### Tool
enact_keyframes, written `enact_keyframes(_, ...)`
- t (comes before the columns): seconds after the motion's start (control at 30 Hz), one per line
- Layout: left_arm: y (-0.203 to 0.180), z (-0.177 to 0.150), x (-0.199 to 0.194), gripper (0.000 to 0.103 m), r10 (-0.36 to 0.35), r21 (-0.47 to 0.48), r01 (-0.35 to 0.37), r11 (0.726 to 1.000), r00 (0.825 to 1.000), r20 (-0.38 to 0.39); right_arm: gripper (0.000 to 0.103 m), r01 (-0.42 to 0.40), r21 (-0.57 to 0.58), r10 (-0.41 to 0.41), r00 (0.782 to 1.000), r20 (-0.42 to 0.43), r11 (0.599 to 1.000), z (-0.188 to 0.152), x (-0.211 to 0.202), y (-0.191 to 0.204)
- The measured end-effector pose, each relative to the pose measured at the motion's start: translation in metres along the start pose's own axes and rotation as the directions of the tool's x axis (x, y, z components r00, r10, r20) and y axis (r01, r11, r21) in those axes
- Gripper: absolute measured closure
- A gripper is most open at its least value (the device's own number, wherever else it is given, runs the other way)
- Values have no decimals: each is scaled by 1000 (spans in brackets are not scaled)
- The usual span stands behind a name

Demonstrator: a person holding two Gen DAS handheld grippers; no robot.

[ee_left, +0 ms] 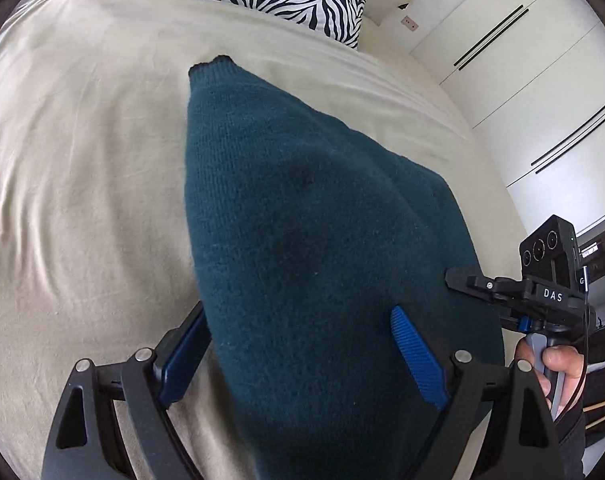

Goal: Fold small clothes

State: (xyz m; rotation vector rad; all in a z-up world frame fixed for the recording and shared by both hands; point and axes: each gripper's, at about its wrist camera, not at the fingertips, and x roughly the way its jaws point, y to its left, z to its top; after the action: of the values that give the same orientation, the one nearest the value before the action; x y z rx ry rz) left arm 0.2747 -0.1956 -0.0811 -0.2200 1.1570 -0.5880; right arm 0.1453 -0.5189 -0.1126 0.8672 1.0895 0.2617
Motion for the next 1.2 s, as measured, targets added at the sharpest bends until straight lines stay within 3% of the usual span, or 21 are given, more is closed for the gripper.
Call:
enact_keyframes(0.1,-6,3,0,33,27,-4,-27,1000,1000,-13,75,58,-12,-58,998,-3,998,8,13,10)
enact_keyframes(0.17,-10,4,-7,45,45,19,-45,999,999,-10,78,141,-70,-140,990,19,987,3,13,26)
enact_keyframes(0.27,-11,-1,-25,57,56,39,-55,998,998,-7,80,311,-205,-299,950,86,928,-14,13,69)
enact_keyframes(0.33,-10,-10,-44,59,72,45,-72,996,997,3,81,348,-262,-324,937,132,900,-29,7,97)
enact_keyframes(0.53,8,-53,-123,59,111,74,-114,991,993,44,81,322,-375,-280,946,162,869,-89,-3,169)
enact_keyframes(0.8,49,-122,-210,59,205,79,-212,974,974,97,81,172,-448,-161,985,62,877,-182,22,235)
enact_keyframes(0.9,69,-139,-216,59,232,56,-238,970,968,98,81,123,-431,-131,991,12,894,-206,41,240)
enact_keyframes(1.03,95,-155,-192,56,257,42,-259,965,965,55,81,129,-442,-151,988,-13,888,-233,70,237)
enact_keyframes(1.17,114,-167,-176,40,252,15,-254,967,964,82,75,148,-323,-170,985,-41,935,-237,98,186)
enact_keyframes(1.2,117,-168,-176,36,255,2,-256,967,963,88,73,108,-263,-127,990,-58,959,-232,104,168)
